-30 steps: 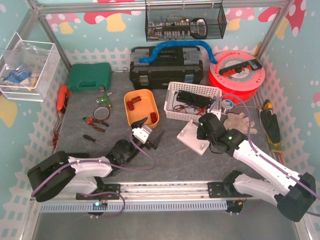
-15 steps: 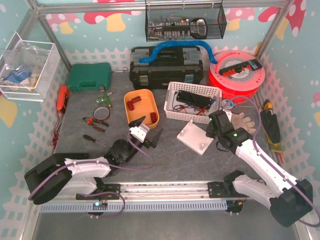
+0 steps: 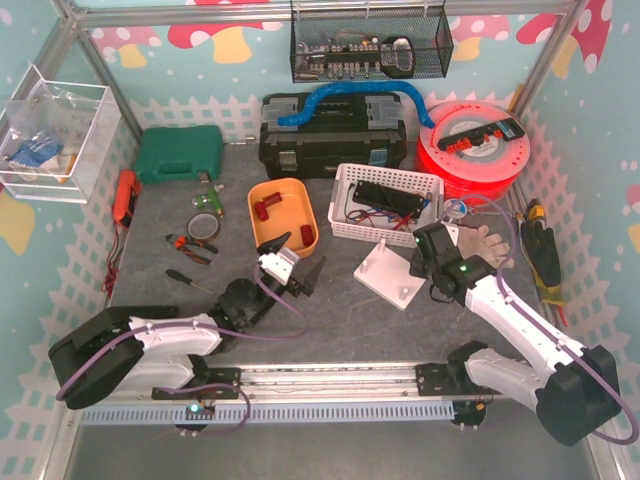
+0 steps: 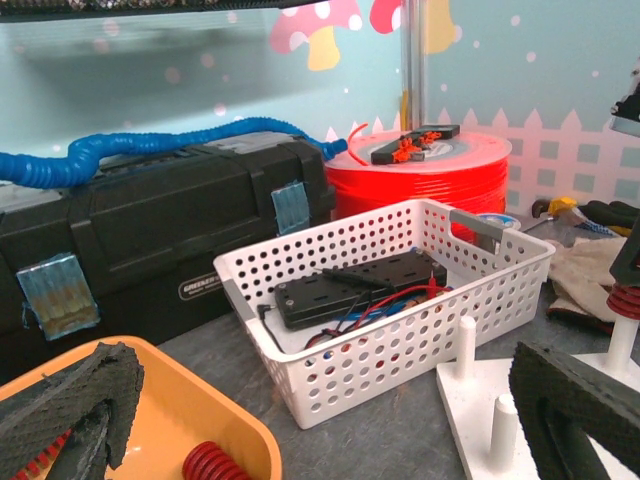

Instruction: Install the large spring

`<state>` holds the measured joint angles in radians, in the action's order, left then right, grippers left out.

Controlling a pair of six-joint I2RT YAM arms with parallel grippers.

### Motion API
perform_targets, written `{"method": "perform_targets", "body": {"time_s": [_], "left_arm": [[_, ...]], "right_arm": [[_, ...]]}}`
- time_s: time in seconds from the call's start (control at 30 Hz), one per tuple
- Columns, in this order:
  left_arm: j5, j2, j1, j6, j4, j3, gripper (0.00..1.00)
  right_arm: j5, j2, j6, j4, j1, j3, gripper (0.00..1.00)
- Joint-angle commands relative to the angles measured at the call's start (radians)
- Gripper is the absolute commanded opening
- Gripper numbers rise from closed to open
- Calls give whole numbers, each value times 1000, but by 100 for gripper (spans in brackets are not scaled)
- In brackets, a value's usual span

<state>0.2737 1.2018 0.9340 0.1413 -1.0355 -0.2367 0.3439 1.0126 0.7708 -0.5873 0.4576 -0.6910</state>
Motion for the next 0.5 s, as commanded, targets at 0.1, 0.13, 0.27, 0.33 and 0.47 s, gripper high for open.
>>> {"method": "perform_targets", "body": {"time_s": [0.1, 0.13, 0.27, 0.33, 0.47], "left_arm": [[10, -17, -4, -1, 0, -4, 99], [10, -18, -4, -1, 0, -4, 99], [12, -17, -4, 0, 0, -4, 99], [13, -16, -4, -1, -1, -4, 99], [18, -18, -5, 1, -2, -3, 99]], "right_arm": [[7, 16, -8, 52, -10, 29, 1], [7, 19, -7, 58, -10, 34, 3], [-9, 33, -11, 103, -10, 58, 6], [-16, 43, -11, 128, -10, 70, 8], [-13, 68, -7, 160, -12, 82, 14]]}}
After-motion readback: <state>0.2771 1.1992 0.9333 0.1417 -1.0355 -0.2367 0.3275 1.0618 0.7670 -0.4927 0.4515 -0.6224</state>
